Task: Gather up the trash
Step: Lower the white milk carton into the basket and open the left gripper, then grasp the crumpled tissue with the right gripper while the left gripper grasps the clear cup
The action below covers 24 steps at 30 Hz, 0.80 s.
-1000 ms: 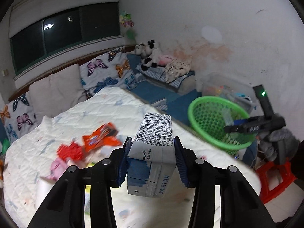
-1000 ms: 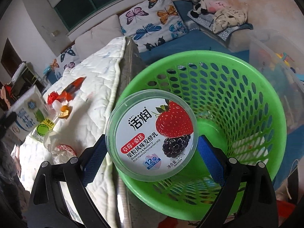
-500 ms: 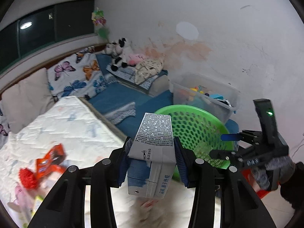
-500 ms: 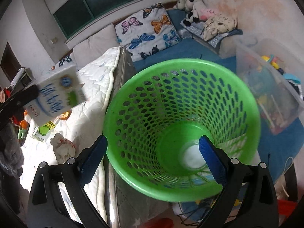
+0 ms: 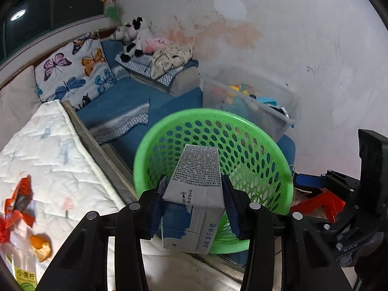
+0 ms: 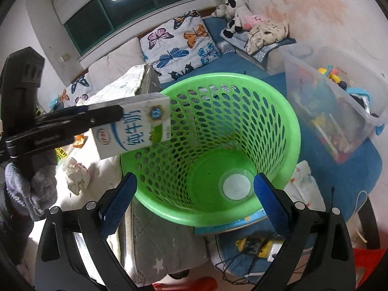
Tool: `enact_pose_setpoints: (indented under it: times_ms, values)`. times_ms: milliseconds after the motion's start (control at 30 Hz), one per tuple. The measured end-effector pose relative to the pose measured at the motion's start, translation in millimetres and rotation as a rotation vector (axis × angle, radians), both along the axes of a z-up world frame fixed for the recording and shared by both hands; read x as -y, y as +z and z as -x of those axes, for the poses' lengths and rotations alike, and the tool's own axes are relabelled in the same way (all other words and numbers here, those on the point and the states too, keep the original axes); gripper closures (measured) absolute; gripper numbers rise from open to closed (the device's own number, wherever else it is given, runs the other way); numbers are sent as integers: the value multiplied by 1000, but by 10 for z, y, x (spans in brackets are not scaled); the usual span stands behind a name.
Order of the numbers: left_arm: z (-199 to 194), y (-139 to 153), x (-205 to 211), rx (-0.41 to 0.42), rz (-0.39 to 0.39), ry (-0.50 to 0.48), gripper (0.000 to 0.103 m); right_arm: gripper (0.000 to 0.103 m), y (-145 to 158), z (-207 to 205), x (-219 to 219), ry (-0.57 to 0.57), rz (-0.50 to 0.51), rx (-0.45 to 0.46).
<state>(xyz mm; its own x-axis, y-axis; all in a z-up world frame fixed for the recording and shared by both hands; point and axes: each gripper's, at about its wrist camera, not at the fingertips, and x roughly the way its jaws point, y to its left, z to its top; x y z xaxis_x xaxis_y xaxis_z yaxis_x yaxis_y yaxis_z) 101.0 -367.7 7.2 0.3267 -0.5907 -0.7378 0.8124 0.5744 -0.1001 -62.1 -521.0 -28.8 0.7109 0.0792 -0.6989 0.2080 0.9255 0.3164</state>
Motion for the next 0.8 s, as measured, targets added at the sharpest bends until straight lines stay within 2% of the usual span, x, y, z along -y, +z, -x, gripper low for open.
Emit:
enact_pose_setpoints:
  times_ms: [100,200,433,800]
  values:
    - [24,-71,49,-15,-14,-5,56,7,-15,18,14,-3,-10,0]
    - [44,-87,35,-15,-6,-3,44,7,-9,38,-11,-2,-9,3]
    - [97,27,-214,11,20,40,43,7,51,43,-149,27,-9,21]
    - [120,141,-1159,46,27,228,43,7,187,-73,-729,147,46,54]
